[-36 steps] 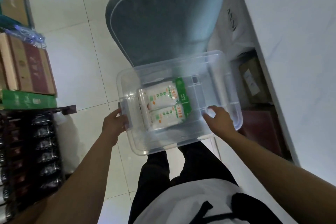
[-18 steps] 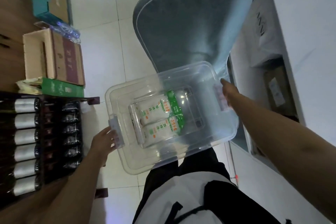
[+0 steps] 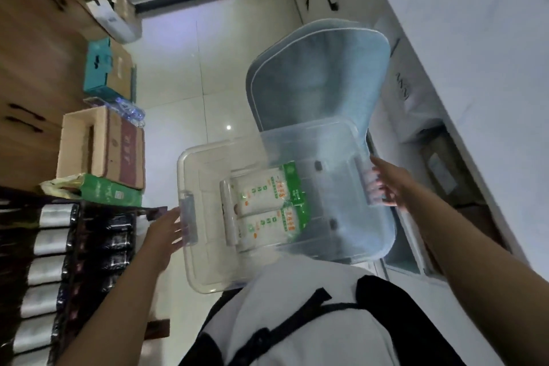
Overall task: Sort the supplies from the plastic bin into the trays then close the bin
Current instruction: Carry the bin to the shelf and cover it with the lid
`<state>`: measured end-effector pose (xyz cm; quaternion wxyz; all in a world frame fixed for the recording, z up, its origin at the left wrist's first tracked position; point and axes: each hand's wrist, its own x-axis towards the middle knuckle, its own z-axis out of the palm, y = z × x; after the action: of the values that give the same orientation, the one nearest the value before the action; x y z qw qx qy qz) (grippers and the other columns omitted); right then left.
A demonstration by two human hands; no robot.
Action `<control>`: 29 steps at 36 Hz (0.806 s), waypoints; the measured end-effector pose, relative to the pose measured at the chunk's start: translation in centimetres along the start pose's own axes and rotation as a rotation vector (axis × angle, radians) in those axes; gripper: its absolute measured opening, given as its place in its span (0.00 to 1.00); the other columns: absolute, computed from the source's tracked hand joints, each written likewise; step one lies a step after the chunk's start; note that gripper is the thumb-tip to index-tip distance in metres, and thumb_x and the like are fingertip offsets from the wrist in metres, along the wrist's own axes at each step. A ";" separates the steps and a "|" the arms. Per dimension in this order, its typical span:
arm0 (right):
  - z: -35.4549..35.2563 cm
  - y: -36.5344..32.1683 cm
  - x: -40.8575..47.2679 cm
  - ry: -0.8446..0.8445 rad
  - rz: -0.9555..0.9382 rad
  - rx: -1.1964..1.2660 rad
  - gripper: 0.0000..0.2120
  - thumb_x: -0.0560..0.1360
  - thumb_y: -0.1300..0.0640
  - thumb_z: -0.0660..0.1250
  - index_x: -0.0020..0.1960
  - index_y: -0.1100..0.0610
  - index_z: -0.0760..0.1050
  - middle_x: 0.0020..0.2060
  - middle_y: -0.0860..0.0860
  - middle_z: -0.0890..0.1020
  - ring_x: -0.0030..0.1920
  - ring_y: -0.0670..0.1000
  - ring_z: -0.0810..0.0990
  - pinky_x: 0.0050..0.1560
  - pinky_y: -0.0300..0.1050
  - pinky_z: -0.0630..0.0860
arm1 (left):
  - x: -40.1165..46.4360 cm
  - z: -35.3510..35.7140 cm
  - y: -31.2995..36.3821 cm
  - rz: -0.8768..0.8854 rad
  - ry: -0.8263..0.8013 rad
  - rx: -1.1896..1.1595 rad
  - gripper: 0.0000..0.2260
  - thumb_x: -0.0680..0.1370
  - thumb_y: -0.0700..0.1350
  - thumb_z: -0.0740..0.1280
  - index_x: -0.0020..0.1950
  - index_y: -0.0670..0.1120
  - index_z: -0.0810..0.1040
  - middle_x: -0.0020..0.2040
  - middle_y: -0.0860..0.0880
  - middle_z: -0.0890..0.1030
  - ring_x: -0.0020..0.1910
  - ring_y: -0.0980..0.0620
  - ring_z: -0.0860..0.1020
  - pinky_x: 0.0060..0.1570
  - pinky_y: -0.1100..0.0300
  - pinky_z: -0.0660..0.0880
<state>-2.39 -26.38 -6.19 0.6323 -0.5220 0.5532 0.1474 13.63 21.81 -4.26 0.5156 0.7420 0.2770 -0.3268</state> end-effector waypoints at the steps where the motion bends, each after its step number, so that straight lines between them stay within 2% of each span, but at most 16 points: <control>1: 0.1 0.2 -1.5 0.030 -0.018 0.034 0.26 0.69 0.32 0.68 0.53 0.53 0.76 0.42 0.52 0.76 0.41 0.52 0.74 0.50 0.49 0.75 | 0.5 -0.2 0.6 0.015 -0.032 0.009 0.12 0.78 0.53 0.67 0.59 0.51 0.79 0.50 0.46 0.82 0.45 0.48 0.80 0.40 0.55 0.77; 3: 0.4 1.3 -4.8 0.063 -0.064 0.087 0.24 0.71 0.33 0.67 0.52 0.53 0.76 0.43 0.52 0.75 0.42 0.52 0.74 0.45 0.46 0.72 | 1.5 -0.5 1.7 0.051 -0.096 0.024 0.12 0.79 0.53 0.66 0.60 0.52 0.78 0.50 0.45 0.81 0.46 0.48 0.80 0.43 0.54 0.77; 7: 1.4 5.3 -12.0 0.177 -0.140 0.200 0.19 0.73 0.36 0.67 0.49 0.52 0.79 0.52 0.55 0.80 0.53 0.56 0.78 0.62 0.54 0.73 | 1.9 -0.9 4.1 0.116 -0.252 0.081 0.11 0.79 0.55 0.67 0.59 0.53 0.79 0.48 0.47 0.80 0.44 0.49 0.79 0.45 0.55 0.76; 8: 1.7 6.6 -13.8 0.211 -0.136 0.239 0.19 0.73 0.37 0.68 0.49 0.53 0.79 0.52 0.55 0.80 0.53 0.56 0.78 0.63 0.56 0.73 | 1.9 -1.0 4.7 0.131 -0.289 0.104 0.12 0.78 0.56 0.68 0.59 0.54 0.79 0.49 0.47 0.79 0.45 0.49 0.79 0.46 0.55 0.76; 9: 2.0 8.1 -15.6 0.240 -0.127 0.291 0.18 0.73 0.38 0.68 0.48 0.53 0.80 0.50 0.54 0.81 0.51 0.56 0.78 0.61 0.55 0.74 | 1.8 -1.0 5.2 0.144 -0.322 0.128 0.13 0.77 0.57 0.68 0.59 0.54 0.78 0.50 0.47 0.79 0.47 0.48 0.79 0.47 0.54 0.75; 11: 2.4 11.4 -19.0 0.282 -0.105 0.412 0.17 0.73 0.38 0.68 0.46 0.52 0.81 0.44 0.52 0.81 0.44 0.53 0.78 0.50 0.49 0.76 | 1.6 -0.8 6.2 0.172 -0.384 0.185 0.14 0.76 0.59 0.69 0.59 0.54 0.79 0.51 0.47 0.80 0.50 0.46 0.79 0.49 0.53 0.75; 13: 3.0 15.3 -22.5 0.320 -0.067 0.517 0.17 0.73 0.38 0.66 0.46 0.51 0.82 0.41 0.50 0.82 0.41 0.51 0.78 0.42 0.46 0.74 | 1.1 -0.1 6.9 0.193 -0.455 0.258 0.10 0.76 0.58 0.69 0.54 0.56 0.81 0.50 0.46 0.80 0.48 0.47 0.79 0.47 0.53 0.76; 17: 4.3 23.7 -29.0 0.423 0.008 0.747 0.17 0.76 0.42 0.64 0.50 0.54 0.82 0.42 0.52 0.80 0.42 0.54 0.78 0.42 0.47 0.75 | -0.8 3.7 7.6 0.209 -0.635 0.517 0.08 0.80 0.53 0.64 0.55 0.52 0.79 0.46 0.45 0.79 0.41 0.47 0.78 0.41 0.55 0.74; 18: 4.7 25.7 -30.7 0.454 0.033 0.795 0.16 0.76 0.44 0.63 0.50 0.55 0.81 0.41 0.52 0.80 0.41 0.54 0.77 0.42 0.47 0.75 | -1.6 5.0 7.5 0.209 -0.676 0.598 0.08 0.80 0.52 0.64 0.55 0.51 0.79 0.47 0.45 0.78 0.42 0.46 0.78 0.42 0.55 0.74; 20: 5.4 29.6 -34.1 0.533 0.090 0.881 0.13 0.76 0.47 0.64 0.47 0.55 0.81 0.40 0.52 0.79 0.39 0.54 0.77 0.41 0.46 0.74 | -3.8 8.0 6.5 0.220 -0.751 0.743 0.08 0.81 0.50 0.63 0.54 0.50 0.79 0.52 0.42 0.79 0.47 0.44 0.79 0.50 0.53 0.75; 22: 6.0 33.5 -37.3 0.616 0.145 0.937 0.11 0.75 0.49 0.64 0.44 0.55 0.80 0.41 0.53 0.80 0.39 0.55 0.78 0.41 0.46 0.74 | -6.0 11.2 4.8 0.256 -0.816 0.857 0.11 0.81 0.47 0.63 0.61 0.48 0.79 0.59 0.40 0.80 0.53 0.42 0.78 0.54 0.52 0.74; 23: 6.3 35.5 -38.9 0.656 0.170 0.961 0.10 0.74 0.50 0.65 0.45 0.55 0.80 0.41 0.54 0.80 0.40 0.55 0.78 0.41 0.47 0.75 | -7.4 12.6 3.7 0.268 -0.854 0.908 0.12 0.80 0.46 0.63 0.63 0.47 0.78 0.60 0.40 0.80 0.53 0.43 0.78 0.53 0.53 0.74; 26: 7.4 41.1 -43.5 0.745 0.218 1.055 0.09 0.74 0.50 0.66 0.47 0.55 0.79 0.42 0.54 0.81 0.41 0.55 0.79 0.42 0.47 0.75 | -12.0 15.6 -0.2 0.290 -0.963 1.065 0.09 0.81 0.44 0.64 0.60 0.49 0.79 0.58 0.42 0.81 0.47 0.46 0.79 0.48 0.56 0.75; 29: 8.7 46.4 -47.4 0.806 0.274 1.144 0.09 0.74 0.50 0.66 0.47 0.55 0.78 0.42 0.54 0.80 0.41 0.55 0.78 0.41 0.47 0.74 | -16.2 16.6 -4.5 0.314 -1.024 1.191 0.13 0.81 0.44 0.64 0.65 0.48 0.77 0.54 0.44 0.82 0.47 0.48 0.79 0.44 0.58 0.75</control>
<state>-49.41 18.44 9.89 0.5293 -0.0478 0.7952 -0.2920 -3.35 6.28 1.38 0.1357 0.6807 -0.3227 -0.6435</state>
